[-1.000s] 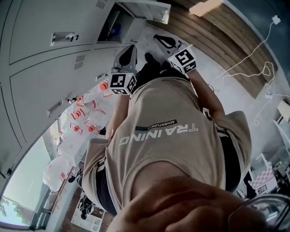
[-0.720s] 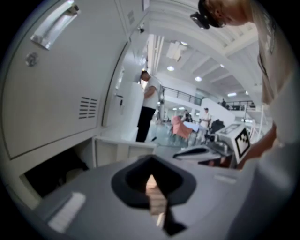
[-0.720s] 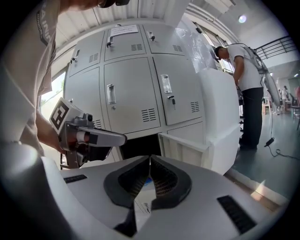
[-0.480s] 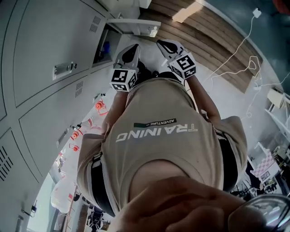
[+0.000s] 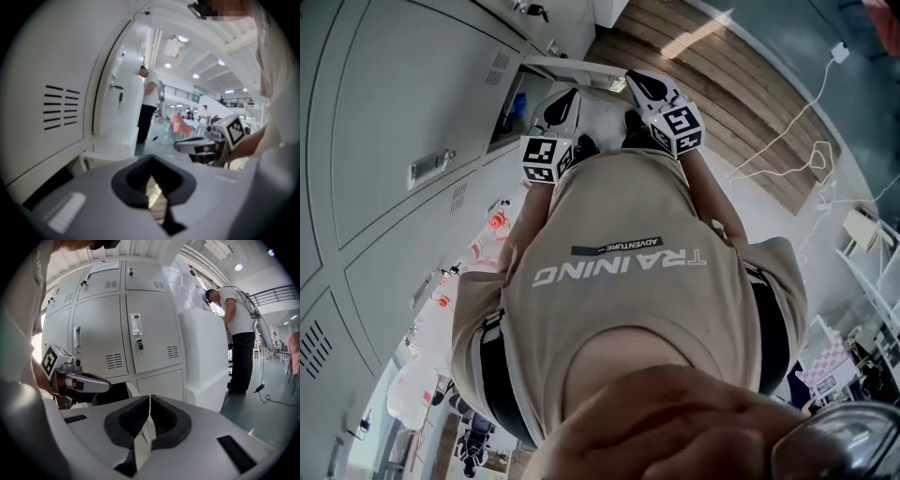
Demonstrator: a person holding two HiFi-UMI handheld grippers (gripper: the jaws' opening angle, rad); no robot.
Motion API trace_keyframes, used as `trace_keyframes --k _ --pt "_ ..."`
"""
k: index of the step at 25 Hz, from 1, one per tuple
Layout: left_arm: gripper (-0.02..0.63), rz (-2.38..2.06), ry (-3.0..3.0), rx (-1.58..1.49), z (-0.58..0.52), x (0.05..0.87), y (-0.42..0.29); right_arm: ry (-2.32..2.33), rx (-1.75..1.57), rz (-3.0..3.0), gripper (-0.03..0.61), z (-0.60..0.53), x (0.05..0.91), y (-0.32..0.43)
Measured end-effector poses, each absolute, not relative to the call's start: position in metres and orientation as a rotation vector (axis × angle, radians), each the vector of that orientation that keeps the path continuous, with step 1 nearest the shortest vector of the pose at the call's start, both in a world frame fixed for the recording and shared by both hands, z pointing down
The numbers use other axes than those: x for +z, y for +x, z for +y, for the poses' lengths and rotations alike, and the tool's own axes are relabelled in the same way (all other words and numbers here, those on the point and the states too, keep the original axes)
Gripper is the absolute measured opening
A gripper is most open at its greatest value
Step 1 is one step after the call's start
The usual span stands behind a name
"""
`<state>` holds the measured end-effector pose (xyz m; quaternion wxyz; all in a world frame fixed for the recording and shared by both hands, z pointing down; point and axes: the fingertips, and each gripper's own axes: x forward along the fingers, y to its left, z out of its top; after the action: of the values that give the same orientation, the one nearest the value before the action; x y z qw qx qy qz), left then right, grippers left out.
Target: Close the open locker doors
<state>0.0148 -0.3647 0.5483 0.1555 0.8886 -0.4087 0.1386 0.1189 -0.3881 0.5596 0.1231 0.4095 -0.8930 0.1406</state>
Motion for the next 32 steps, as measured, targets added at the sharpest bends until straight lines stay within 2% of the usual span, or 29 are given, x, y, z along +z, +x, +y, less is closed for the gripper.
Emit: trace_keyframes --k 11,24,32 --pt "0.0 -1.484 2.213 0.27 -0.386 0.562 0.045 0.73 0.489 -2.691 0.017 -0.434 0.604 0.15" --pt "0.0 -1.693 1.993 0.261 -0.338 0.568 0.028 0.379 0.494 -2.743 0.017 -0.399 0.618 0.123" --pt "0.0 -1.772 1.958 0.189 -0.285 0.56 -0.011 0.318 0.43 -2.726 0.017 -0.363 0.619 0.095"
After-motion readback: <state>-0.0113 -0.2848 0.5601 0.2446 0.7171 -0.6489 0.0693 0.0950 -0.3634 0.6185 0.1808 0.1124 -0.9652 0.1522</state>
